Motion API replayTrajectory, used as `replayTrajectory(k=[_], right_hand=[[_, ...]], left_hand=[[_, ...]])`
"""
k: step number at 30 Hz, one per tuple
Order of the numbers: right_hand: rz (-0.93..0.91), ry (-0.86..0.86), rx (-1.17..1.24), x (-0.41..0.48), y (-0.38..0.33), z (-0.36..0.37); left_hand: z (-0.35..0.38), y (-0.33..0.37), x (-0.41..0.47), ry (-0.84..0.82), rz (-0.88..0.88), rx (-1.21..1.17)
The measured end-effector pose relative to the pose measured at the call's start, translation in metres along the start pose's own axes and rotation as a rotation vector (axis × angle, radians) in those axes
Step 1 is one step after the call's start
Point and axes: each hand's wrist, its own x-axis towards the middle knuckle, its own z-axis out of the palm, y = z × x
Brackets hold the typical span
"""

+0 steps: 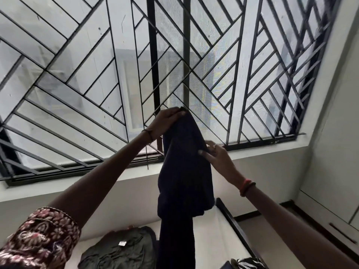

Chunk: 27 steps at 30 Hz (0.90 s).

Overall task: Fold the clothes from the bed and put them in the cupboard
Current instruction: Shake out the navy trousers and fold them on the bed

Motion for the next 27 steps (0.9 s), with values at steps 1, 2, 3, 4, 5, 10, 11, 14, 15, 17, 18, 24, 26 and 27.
replayTrajectory(k=[1, 2, 3, 4, 5, 10, 11, 14, 15, 17, 18, 24, 26, 27], right_hand=[[0.000, 0.007, -0.023, -0.004, 0.006, -0.003], [0.002, -0.001, -0.044, -0.008, 0.012, -0.006], [0.006, -0.014, -0.074, -0.011, 0.017, -0.009], [0.007, -0.030, -0.092, -0.012, 0.022, -0.011], [-0.002, -0.040, -0.119, -0.012, 0.027, -0.014], [-0.158, -0.190, -0.335, -0.016, 0.038, -0.015], [-0.158, -0.233, -0.403, -0.018, 0.040, -0.016], [-0.177, -0.337, -0.560, -0.018, 0.047, -0.018], [-0.188, -0.345, -0.614, -0.017, 0.049, -0.018], [-0.178, -0.275, -0.666, -0.014, 0.055, -0.021], [-0.159, -0.208, -0.691, -0.014, 0.057, -0.021], [-0.112, 0.135, -1.009, -0.029, 0.070, -0.013], [-0.175, 0.115, -1.029, -0.035, 0.072, -0.003], [-0.173, 0.099, -0.995, -0.037, 0.073, 0.001]], left_hand=[[-0.004, 0.001, 0.002, 0.013, 0.008, 0.002], [-0.009, 0.001, 0.005, 0.031, 0.021, 0.005], [-0.011, 0.001, 0.007, 0.042, 0.023, 0.001], [-0.014, 0.001, 0.009, 0.055, 0.016, -0.001], [-0.016, 0.003, 0.011, 0.064, 0.008, -0.003], [-0.024, 0.006, 0.022, 0.147, -0.007, -0.066], [-0.025, 0.006, 0.023, 0.160, -0.005, -0.065], [-0.030, 0.004, 0.027, 0.185, -0.012, -0.052], [-0.032, 0.004, 0.028, 0.196, -0.017, -0.045], [-0.034, 0.002, 0.029, 0.223, -0.033, -0.027], [-0.035, 0.000, 0.029, 0.234, -0.042, -0.026], [-0.035, -0.007, 0.032, 0.281, -0.060, -0.020], [-0.034, -0.008, 0.032, 0.295, -0.064, -0.032], [-0.034, -0.008, 0.032, 0.298, -0.065, -0.034]])
